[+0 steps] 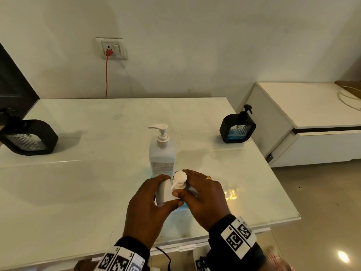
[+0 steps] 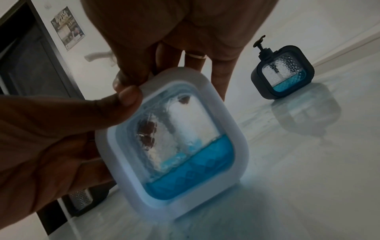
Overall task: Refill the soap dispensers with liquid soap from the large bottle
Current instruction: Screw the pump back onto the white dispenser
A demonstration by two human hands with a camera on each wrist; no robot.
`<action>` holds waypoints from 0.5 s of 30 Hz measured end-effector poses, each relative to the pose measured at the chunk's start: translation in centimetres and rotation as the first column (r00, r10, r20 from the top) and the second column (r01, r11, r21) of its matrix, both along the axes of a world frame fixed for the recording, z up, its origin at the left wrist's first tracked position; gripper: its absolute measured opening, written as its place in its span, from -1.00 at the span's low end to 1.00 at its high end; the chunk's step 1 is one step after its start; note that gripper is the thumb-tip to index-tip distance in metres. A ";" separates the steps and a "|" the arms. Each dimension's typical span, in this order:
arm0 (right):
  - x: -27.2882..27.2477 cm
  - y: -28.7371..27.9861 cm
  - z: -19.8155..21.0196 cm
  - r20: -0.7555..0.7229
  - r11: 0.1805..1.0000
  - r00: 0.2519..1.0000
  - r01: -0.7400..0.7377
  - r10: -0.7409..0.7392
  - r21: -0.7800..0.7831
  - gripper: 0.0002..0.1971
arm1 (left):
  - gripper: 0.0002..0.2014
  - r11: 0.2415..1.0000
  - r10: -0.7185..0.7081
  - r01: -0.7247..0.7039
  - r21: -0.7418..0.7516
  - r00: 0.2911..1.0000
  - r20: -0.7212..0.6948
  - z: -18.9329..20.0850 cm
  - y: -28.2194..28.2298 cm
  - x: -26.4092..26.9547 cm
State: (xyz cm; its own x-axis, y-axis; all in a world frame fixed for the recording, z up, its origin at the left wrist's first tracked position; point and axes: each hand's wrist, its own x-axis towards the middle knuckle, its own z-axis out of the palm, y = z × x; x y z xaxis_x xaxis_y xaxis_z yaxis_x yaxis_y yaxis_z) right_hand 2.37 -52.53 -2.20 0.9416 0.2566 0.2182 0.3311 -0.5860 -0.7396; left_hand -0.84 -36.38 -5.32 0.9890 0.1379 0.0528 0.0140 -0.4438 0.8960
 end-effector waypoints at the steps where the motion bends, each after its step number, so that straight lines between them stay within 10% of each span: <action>1: 0.0 0.0 0.0 -0.006 1.000 1.000 -0.008 0.008 0.010 -0.61 | -0.40 1.000 0.004 -0.004 0.009 1.000 0.001 -0.1 0.0 -0.1; 15: 1.7 -3.4 0.7 -0.265 0.992 0.956 -0.124 0.130 0.038 -0.26 | -0.35 1.000 -0.019 0.020 0.016 0.998 -0.057 0.5 0.8 -0.6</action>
State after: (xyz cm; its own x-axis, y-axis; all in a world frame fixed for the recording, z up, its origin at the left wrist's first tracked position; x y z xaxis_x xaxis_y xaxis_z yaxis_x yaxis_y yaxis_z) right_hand 4.08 -55.90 -1.54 0.9262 0.3759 -0.0291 0.1914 -0.5355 -0.8225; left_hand -1.40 -35.60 -4.79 0.9930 0.1179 -0.0016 0.0559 -0.4589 0.8868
